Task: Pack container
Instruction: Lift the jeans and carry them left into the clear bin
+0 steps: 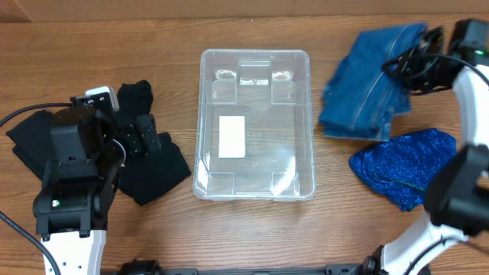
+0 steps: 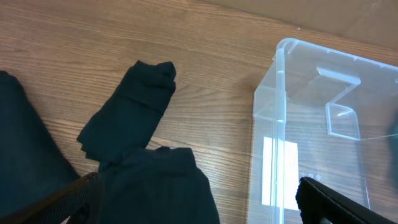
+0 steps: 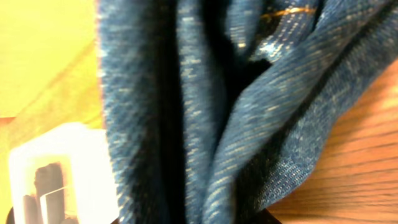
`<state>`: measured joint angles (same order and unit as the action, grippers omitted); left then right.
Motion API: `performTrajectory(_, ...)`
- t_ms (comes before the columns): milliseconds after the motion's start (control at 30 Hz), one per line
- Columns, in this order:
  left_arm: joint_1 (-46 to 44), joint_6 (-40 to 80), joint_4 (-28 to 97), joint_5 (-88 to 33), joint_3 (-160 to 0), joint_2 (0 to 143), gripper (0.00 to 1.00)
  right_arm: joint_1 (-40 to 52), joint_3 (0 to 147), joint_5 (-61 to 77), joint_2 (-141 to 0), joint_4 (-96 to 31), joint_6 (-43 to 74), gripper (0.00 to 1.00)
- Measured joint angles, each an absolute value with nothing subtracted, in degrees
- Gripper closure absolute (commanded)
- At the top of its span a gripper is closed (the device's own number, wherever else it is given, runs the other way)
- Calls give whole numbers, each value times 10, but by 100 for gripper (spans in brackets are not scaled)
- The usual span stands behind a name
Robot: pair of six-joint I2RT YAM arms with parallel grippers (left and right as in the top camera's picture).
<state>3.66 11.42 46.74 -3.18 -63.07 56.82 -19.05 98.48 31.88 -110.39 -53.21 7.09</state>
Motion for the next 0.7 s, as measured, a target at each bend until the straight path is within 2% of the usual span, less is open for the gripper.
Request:
performTrajectory(367, 37, 114, 450, -32, -631, 568, 0, -173, 993, 411, -894, -608, 18, 96)
performTrajectory(467, 37, 114, 450, -32, -631, 568, 0, -134, 993, 449, -861, -633, -11, 96)
performTrajectory(700, 37, 113, 450, -32, -631, 568, 0, 28, 993, 527, -825, -641, -41, 96)
